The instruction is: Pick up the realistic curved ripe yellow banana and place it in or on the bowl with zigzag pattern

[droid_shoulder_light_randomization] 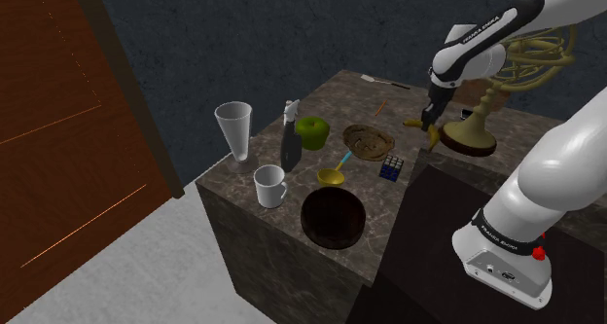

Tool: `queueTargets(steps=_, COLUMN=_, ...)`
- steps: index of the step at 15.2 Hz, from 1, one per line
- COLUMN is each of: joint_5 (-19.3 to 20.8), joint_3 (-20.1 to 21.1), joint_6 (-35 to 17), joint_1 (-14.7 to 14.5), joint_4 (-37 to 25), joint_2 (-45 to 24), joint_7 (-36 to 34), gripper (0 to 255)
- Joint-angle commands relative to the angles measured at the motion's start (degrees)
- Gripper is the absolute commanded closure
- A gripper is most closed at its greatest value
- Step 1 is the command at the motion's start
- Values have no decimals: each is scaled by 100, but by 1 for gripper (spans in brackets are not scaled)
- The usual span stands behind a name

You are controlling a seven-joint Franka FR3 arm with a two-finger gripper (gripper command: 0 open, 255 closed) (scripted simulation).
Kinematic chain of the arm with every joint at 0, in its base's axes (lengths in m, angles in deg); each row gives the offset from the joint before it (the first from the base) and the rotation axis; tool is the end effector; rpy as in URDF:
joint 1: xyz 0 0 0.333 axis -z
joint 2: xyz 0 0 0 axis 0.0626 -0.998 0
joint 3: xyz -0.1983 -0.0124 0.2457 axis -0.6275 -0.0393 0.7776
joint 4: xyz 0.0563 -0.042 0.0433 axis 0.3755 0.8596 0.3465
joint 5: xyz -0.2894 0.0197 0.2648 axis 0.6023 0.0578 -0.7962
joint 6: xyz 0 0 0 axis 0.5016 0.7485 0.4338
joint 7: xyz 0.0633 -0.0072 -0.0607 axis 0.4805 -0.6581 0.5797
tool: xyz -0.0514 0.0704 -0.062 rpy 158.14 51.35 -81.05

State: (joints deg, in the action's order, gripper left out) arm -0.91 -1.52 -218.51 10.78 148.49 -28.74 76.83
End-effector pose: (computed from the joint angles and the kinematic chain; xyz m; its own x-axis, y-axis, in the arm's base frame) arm 0.3170 -0.2774 0.2958 0.9947 -0.1010 -0.0202 -0.1011 -0.9949 -0.0047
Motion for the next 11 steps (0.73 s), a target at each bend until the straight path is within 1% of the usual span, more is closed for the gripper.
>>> queueTargets(steps=1, joint_5=85, joint_3=48, joint_6=186, joint_1=25, joint_4=-43, joint_2=152, joint_7=-83, gripper=255)
queueTargets(steps=11, joint_5=334, joint_3=271, joint_6=1146, joint_1=151, joint_4=-354, joint_2=844, joint_7=-300, gripper=255)
